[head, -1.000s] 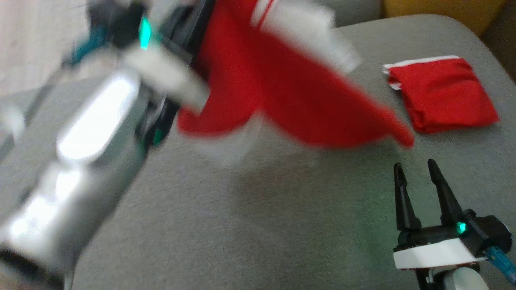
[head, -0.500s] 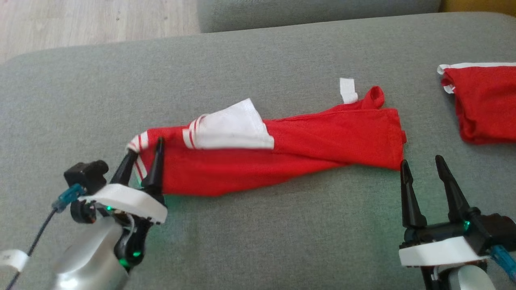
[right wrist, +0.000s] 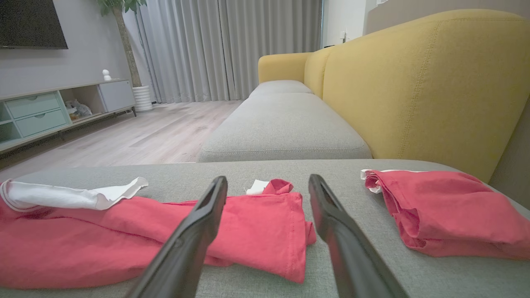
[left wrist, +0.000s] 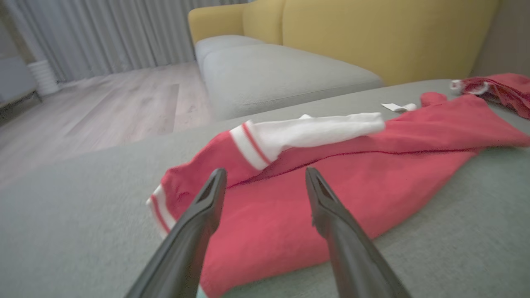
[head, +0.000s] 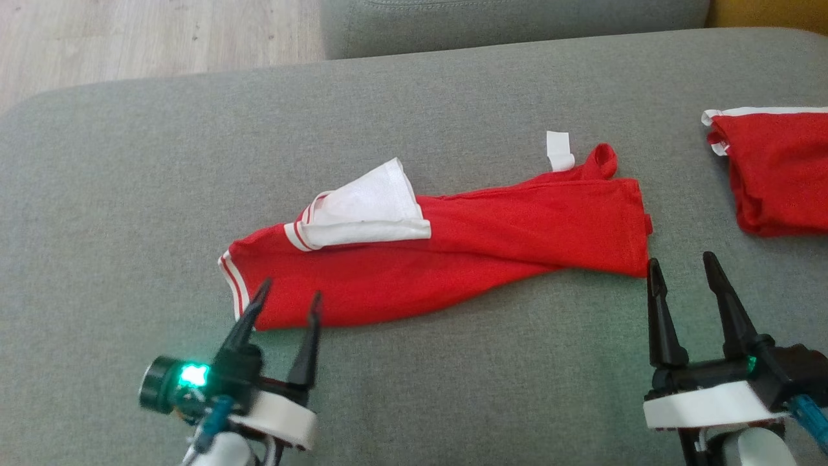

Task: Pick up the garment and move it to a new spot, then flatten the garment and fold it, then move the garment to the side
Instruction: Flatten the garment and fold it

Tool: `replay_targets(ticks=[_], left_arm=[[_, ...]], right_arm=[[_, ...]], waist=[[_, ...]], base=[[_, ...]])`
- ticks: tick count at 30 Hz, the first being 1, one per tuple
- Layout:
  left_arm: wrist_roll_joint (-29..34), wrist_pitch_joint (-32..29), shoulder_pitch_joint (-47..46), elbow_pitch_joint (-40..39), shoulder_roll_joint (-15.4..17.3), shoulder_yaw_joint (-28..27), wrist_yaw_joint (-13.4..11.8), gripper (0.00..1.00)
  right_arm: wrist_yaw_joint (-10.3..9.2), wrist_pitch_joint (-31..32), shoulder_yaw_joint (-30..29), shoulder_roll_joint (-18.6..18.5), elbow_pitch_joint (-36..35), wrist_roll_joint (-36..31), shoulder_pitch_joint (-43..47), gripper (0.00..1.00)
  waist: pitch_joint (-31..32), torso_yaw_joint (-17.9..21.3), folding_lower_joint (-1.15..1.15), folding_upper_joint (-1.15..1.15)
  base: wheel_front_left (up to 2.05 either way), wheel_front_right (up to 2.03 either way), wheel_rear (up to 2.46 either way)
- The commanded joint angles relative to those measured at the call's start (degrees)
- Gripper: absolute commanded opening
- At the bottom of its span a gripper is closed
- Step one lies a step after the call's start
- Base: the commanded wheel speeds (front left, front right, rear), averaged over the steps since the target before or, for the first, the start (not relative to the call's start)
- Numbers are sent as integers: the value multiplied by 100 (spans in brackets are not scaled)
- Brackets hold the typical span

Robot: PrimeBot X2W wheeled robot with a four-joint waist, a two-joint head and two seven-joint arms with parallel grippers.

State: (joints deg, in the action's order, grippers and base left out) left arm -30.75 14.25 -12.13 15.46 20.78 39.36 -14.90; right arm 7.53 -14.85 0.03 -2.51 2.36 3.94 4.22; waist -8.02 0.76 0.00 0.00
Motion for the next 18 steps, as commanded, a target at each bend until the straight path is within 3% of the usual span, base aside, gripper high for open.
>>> replay_targets(ticks=[1, 5, 8, 13, 18], left_arm=[[472, -72, -298, -443, 283, 43, -188, 100], [1264, -502, -763, -747, 439, 537, -274, 100], [1709, -883, -1262, -695, 346, 851, -203, 100], [1942, -1258, -1970, -250, 80, 1078, 57, 100], [1865, -1415, -2426, 336, -124, 1260, 554, 100]], right_arm=[[-4, -15, 118, -37, -161, -55, -66, 100], [-4, -15, 160, -37, -124, -56, -65, 100], [-4, -15, 246, -37, -84, -54, -91, 100], [-4, -15, 358, -37, -61, -62, -176, 100], [-4, -15, 327, -37, -72, -117, -219, 100]], waist=[[24, -1, 0, 0], [49, 9, 0, 0], [32, 69, 0, 0], [-81, 211, 0, 0], [-251, 289, 0, 0]], base=[[0, 0, 0], [0, 0, 0], [0, 0, 0], [0, 0, 0], [0, 0, 0]])
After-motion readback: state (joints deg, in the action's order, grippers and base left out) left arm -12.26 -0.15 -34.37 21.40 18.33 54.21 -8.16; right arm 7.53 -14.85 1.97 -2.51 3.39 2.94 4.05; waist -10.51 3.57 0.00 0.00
